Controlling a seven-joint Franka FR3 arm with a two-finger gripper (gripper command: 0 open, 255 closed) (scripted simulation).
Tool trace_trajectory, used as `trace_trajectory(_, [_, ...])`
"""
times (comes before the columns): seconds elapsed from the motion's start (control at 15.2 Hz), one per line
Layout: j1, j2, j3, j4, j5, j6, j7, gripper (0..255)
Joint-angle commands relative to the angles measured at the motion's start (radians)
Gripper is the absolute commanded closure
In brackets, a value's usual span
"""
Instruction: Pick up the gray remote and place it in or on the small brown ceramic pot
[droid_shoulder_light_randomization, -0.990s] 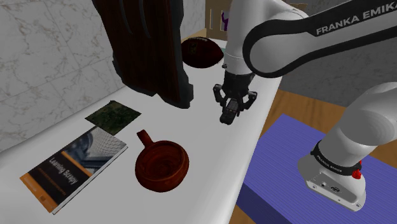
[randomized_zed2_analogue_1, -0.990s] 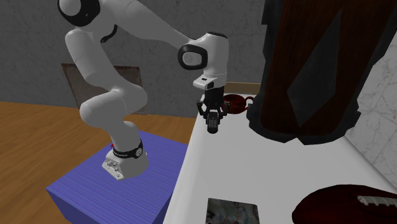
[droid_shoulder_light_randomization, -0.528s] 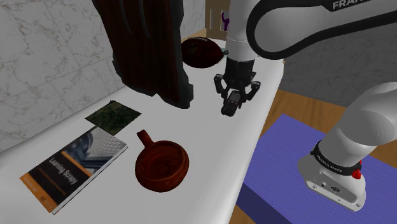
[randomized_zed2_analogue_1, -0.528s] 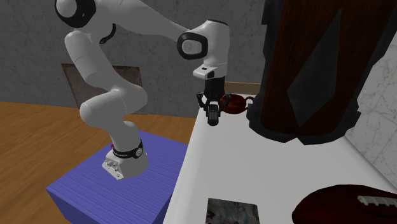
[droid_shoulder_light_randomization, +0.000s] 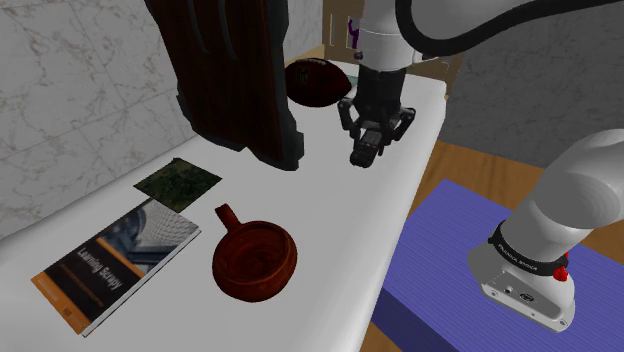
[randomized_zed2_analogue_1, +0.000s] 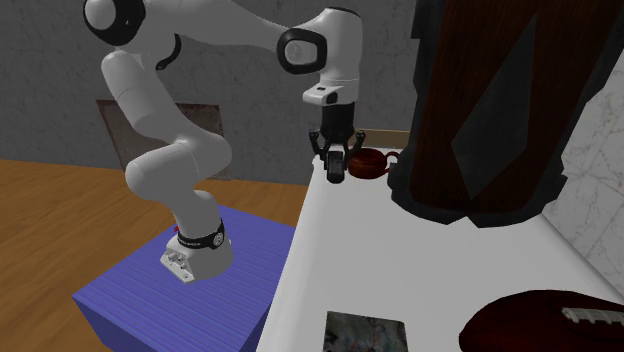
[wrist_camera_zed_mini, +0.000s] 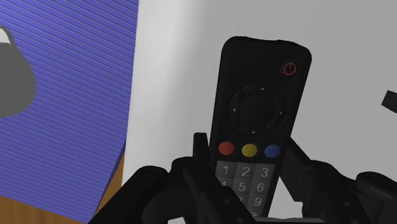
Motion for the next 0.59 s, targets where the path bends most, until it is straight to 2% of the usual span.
trace_trajectory(0.0, [-0.003,-0.003,-0.01,0.028,-0.008,-0.031,0.0,255])
trace_trajectory(0.13, [-0.004,-0.005,-0.017,0.047,-0.013,-0.053,0.001,255])
trace_trajectory(0.53, [-0.023,0.133,0.143,0.188,-0.004,-0.024,0.16,255])
